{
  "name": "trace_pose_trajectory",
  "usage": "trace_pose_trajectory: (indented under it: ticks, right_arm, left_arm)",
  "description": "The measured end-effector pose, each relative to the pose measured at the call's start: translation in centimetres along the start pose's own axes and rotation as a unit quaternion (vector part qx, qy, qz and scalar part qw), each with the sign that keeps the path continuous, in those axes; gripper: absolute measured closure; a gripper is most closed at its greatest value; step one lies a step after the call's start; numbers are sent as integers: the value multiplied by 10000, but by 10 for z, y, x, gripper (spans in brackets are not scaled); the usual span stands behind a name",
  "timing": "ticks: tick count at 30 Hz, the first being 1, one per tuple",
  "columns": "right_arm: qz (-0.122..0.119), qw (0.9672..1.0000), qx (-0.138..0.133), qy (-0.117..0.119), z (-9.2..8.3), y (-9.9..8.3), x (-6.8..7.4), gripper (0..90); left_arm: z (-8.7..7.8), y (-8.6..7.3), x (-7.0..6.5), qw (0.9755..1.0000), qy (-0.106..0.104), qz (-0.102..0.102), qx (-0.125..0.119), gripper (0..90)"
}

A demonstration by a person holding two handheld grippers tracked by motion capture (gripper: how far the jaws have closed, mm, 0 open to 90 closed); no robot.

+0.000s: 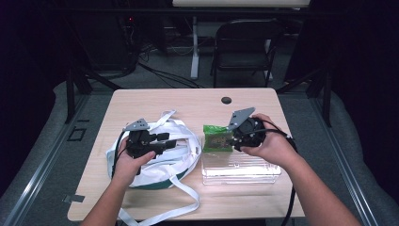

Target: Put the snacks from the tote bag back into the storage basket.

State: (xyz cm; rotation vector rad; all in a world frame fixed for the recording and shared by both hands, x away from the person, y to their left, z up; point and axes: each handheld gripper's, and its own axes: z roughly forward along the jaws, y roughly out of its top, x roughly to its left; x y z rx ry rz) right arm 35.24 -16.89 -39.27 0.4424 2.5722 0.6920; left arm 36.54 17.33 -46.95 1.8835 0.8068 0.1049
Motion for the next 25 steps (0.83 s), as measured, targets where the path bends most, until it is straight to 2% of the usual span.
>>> trace_pose_trajectory:
  ticks: [7, 11, 14, 16, 18, 22, 25]
  right_arm:
    - [208, 9994, -259, 45, -1, -12, 15, 513]
    - [434, 9981, -435, 63, -1, -23, 21, 512]
    - [504, 9975, -488, 23, 2, -32, 26, 512]
    - [661, 9961, -576, 65, 5, -40, 30, 510]
    - [719, 9953, -645, 95, 8, -47, 33, 508]
    - [889, 9937, -677, 14, 13, -61, 40, 505]
    - [902, 9940, -617, -66, 16, -68, 40, 492]
  left_arm:
    - [0, -1, 2, 10000, 26, -50, -6, 489]
    - [-1, -1, 3, 10000, 56, -35, -12, 489]
    - [-2, -1, 3, 10000, 74, -37, -12, 489]
    - [-2, -1, 3, 10000, 61, -42, -11, 487]
    - [-2, -1, 3, 9999, 74, -73, -18, 485]
    - [-1, -2, 3, 9999, 90, -59, 0, 485]
    - [-1, -1, 4, 9999, 105, -88, -11, 480]
